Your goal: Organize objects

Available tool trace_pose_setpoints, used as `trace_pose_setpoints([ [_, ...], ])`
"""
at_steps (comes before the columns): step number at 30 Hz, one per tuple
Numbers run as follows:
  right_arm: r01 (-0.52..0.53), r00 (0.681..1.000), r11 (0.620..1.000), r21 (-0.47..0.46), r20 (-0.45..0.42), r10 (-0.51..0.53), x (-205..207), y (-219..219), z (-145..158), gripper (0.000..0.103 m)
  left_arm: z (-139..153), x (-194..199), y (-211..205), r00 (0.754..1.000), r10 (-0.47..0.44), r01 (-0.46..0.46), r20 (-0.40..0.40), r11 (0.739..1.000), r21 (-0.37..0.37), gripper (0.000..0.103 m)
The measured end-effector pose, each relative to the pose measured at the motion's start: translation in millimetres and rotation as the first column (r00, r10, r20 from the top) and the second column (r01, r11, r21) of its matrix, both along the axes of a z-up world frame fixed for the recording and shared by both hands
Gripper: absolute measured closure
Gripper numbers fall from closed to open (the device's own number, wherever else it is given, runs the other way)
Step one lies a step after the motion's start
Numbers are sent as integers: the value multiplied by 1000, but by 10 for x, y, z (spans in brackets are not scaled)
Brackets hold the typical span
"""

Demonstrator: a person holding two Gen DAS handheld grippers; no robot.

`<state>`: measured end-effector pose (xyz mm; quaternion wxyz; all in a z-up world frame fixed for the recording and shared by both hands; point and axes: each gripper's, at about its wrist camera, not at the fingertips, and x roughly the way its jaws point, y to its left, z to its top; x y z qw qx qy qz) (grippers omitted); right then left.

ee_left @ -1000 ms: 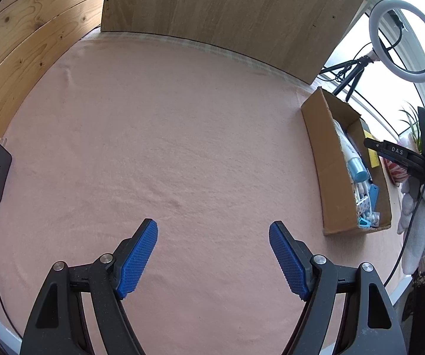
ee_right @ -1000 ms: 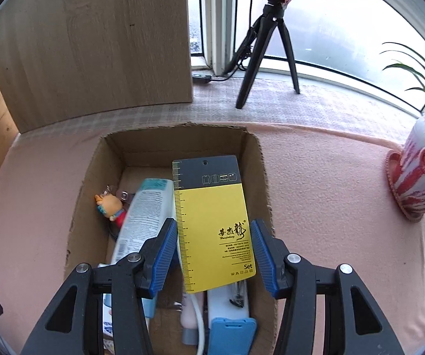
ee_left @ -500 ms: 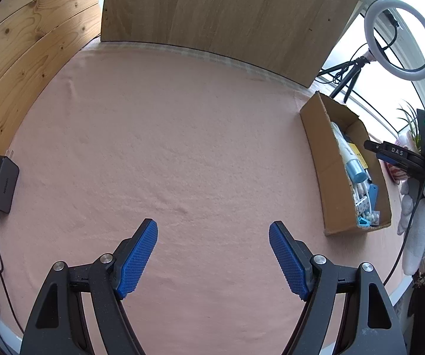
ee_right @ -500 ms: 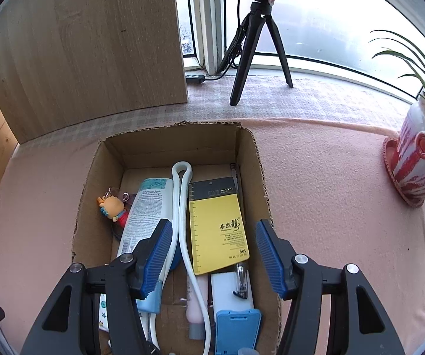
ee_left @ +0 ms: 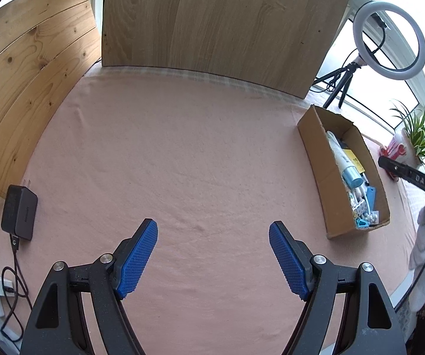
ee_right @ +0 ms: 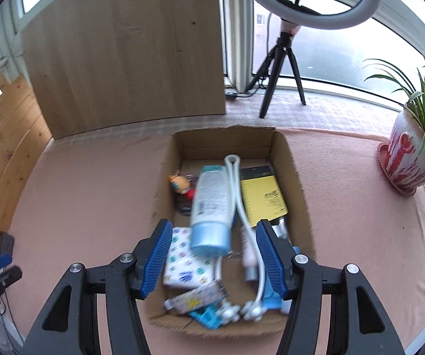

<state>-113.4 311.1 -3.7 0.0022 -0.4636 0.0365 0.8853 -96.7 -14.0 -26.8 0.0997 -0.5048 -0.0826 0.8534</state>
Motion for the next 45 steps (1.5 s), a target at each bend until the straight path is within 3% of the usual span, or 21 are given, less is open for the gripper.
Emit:
trace_pose_setpoints([
  [8, -26, 999, 998, -57, -34, 24, 503, -476, 32, 48, 85, 131, -119, 1000, -9, 9, -28, 1000, -28, 22],
  [14, -38, 998, 999, -3, -60, 38, 876, -922, -69, 48, 64, 307, -221, 999, -11, 8, -31, 998, -68, 22],
  [20, -52, 997, 999, -7, -57, 51, 1127, -1193, -150, 48, 73, 542, -311, 999, 22, -25, -47, 997, -79, 22],
  [27, -3, 998, 1000, 17, -67, 4, 1276, -1231, -215, 48, 97, 746, -235, 997, -8, -2, -77, 993, -118, 21],
  [32, 34, 998, 999, -7, -54, -34, 1307, -1192, -274, 48, 24, 783, -200, 998, -25, 19, -52, 993, -120, 21],
  [45, 9, 998, 1000, 22, -65, -8, 1310, -1306, -254, 47, -9, 780, -248, 998, -20, 14, -52, 992, -125, 21],
])
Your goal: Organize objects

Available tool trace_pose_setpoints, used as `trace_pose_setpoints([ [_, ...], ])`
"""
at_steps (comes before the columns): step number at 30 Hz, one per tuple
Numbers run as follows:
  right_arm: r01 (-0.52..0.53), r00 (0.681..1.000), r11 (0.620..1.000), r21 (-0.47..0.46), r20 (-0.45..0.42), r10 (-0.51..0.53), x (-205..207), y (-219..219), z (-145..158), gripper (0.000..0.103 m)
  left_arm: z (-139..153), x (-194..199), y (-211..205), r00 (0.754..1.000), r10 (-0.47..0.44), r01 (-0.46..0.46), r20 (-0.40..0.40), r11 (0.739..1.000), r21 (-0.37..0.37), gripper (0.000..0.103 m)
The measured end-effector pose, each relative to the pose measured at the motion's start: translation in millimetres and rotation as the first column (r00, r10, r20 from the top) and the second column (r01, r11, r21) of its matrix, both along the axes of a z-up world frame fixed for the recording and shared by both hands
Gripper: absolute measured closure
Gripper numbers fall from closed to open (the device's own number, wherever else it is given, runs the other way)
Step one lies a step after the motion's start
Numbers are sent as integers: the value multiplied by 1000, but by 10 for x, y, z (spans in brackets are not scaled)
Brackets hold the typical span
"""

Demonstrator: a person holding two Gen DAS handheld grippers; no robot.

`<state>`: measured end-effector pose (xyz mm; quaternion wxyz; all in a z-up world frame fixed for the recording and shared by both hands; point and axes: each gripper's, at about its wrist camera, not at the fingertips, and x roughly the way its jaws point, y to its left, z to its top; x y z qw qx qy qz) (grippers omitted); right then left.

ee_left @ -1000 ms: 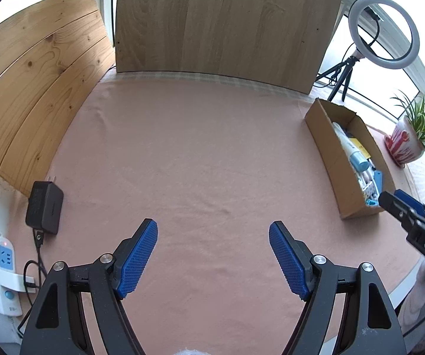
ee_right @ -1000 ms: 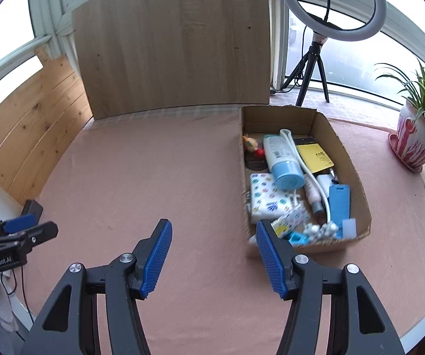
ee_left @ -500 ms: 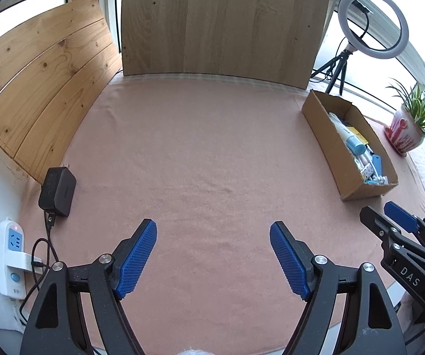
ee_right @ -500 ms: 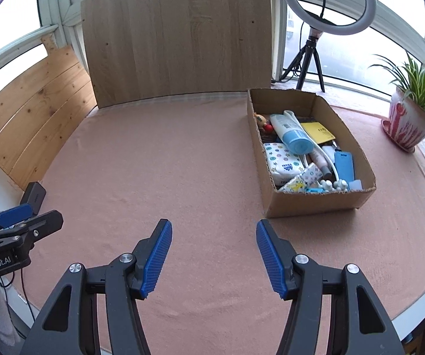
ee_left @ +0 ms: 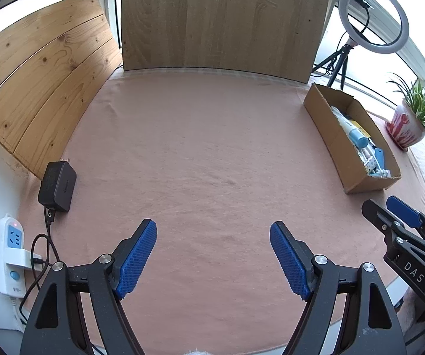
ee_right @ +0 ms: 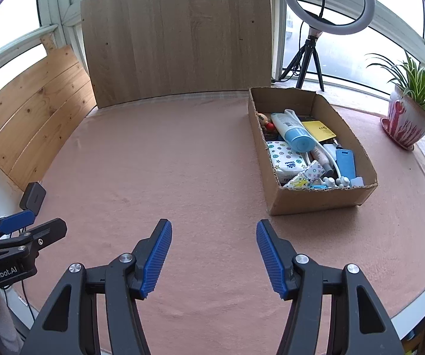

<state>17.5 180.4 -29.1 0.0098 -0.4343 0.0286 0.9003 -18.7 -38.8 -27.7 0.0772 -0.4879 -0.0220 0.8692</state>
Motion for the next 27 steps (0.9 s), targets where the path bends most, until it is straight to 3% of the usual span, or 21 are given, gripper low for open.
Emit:
trace_pose_setpoints([
  [27, 17, 1000, 1000, -9, 18, -17, -74, 23, -68, 47, -89, -130, 3, 1000, 3, -3, 22, 1000, 0, 21],
])
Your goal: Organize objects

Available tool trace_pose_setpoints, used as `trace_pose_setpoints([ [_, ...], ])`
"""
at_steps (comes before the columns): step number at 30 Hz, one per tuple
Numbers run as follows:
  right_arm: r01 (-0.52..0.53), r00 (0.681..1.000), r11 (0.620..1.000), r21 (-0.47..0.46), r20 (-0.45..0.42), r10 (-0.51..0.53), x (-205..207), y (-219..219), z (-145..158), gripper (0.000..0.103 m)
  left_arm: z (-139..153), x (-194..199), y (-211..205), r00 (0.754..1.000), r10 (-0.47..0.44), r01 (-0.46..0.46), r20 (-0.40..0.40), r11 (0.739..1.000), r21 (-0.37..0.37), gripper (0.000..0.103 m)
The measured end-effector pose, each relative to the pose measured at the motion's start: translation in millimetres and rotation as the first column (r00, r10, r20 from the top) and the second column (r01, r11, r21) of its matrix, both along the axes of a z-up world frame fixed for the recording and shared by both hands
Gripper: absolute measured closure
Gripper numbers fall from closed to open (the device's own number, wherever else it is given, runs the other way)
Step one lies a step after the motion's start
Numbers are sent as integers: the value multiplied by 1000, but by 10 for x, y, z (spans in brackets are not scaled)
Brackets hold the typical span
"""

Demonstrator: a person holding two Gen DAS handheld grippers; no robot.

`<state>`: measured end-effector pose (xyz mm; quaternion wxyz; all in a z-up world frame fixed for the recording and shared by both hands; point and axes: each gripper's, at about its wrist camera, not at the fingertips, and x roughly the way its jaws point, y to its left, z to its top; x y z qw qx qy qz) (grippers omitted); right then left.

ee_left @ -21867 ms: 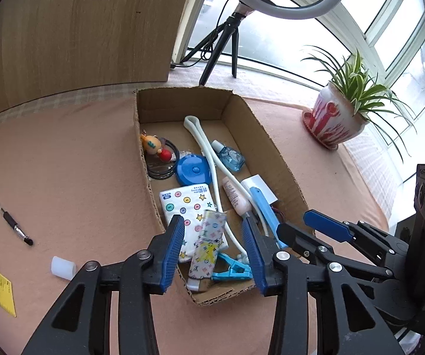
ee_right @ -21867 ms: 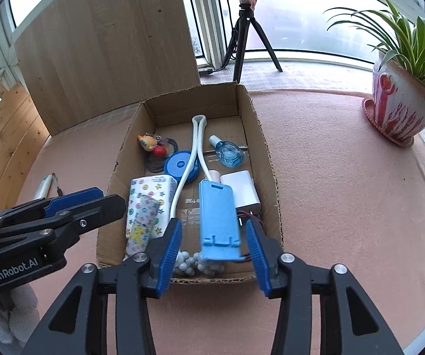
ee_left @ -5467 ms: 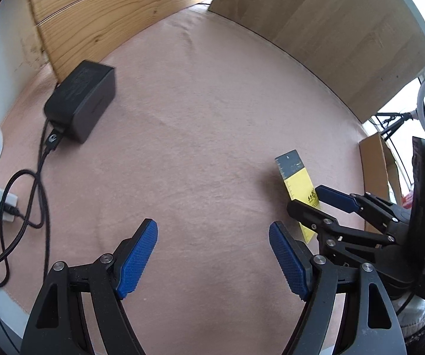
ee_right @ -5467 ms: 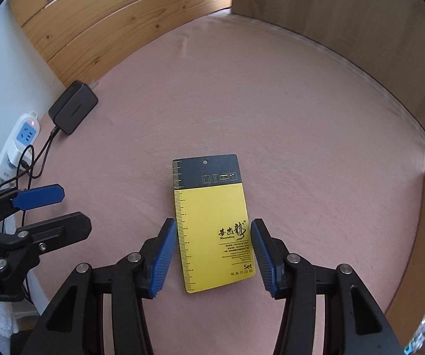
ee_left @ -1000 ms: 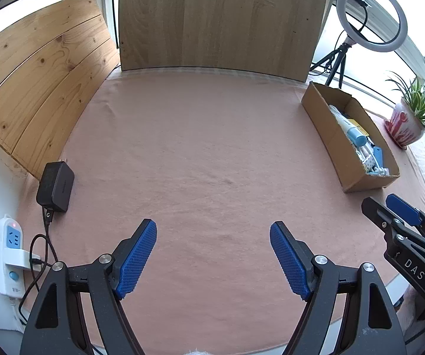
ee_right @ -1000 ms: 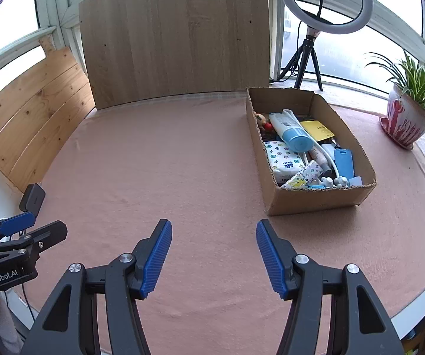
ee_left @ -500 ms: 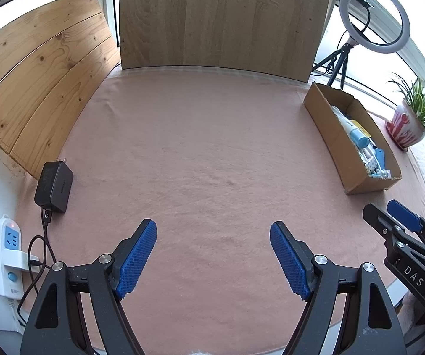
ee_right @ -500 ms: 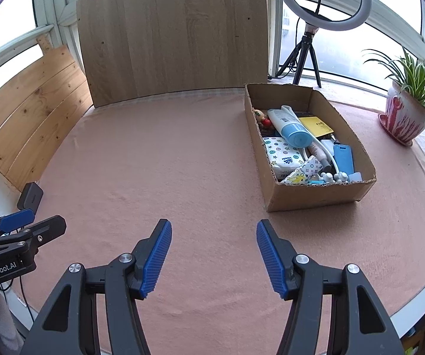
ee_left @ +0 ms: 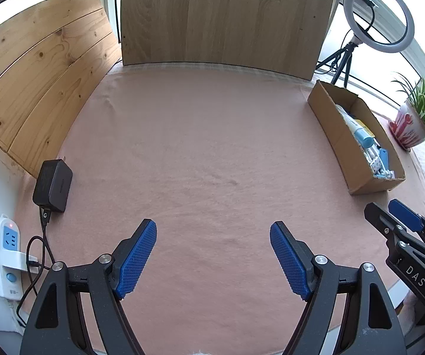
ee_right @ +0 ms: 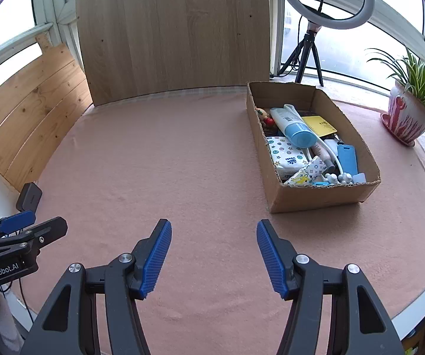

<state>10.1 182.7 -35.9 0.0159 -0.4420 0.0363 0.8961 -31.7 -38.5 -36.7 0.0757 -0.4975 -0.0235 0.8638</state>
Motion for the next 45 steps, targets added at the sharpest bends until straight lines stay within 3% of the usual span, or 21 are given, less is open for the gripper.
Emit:
trace_pose_setpoints([
  [45, -9, 1000, 1000, -12, 28, 9, -98, -44, -86, 46, -85, -97, -82, 1000, 4, -4, 13, 1000, -1, 20],
])
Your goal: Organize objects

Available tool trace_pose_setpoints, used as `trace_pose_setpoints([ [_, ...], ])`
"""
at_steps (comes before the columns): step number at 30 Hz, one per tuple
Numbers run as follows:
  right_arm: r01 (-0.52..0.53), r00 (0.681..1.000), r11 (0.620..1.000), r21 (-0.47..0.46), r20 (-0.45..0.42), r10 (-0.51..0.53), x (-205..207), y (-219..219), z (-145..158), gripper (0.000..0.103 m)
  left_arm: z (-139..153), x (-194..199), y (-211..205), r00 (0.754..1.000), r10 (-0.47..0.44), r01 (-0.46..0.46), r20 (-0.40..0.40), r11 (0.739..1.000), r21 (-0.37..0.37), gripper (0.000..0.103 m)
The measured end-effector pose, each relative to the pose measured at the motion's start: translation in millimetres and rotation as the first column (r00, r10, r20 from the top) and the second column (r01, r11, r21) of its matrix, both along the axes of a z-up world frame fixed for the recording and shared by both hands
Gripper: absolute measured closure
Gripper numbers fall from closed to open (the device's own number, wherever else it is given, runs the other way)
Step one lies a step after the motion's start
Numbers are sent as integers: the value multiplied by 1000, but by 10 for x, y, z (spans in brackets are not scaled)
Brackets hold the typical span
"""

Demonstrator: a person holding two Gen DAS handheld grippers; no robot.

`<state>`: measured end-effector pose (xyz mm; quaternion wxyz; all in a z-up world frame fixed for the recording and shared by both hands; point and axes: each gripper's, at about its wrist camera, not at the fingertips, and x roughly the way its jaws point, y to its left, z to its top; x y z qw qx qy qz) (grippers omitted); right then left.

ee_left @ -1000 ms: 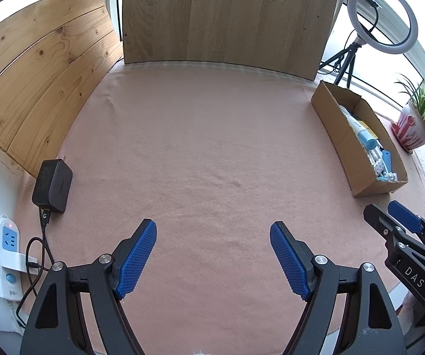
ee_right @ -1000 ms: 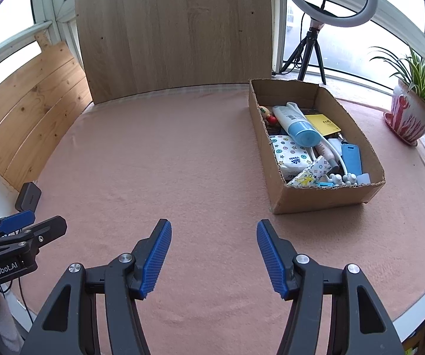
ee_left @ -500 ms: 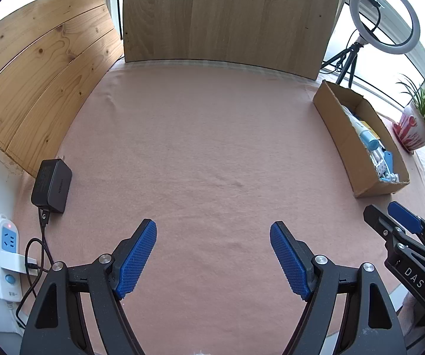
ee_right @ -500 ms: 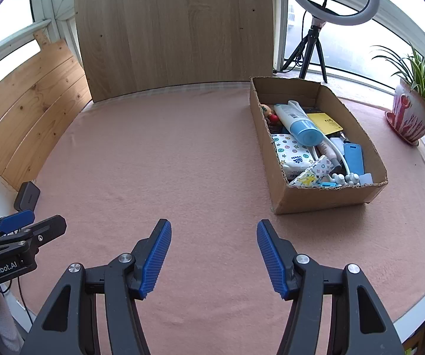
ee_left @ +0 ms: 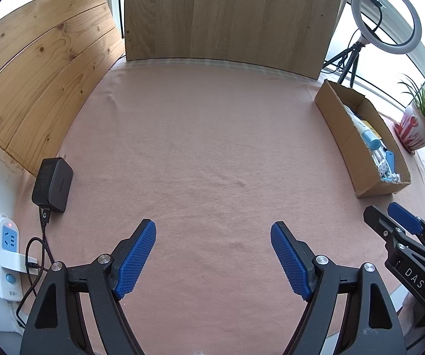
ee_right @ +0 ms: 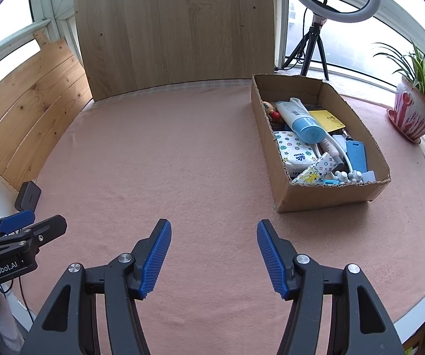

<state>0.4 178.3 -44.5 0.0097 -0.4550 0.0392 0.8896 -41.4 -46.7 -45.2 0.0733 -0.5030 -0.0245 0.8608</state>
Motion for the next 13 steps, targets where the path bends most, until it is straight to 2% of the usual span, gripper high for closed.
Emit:
trace_pose_setpoints([
  [13, -7, 1000, 1000, 0, 11, 7, -61, -28, -56, 46, -59, -43, 2, 1000, 1, -1, 8, 1000, -7, 19],
])
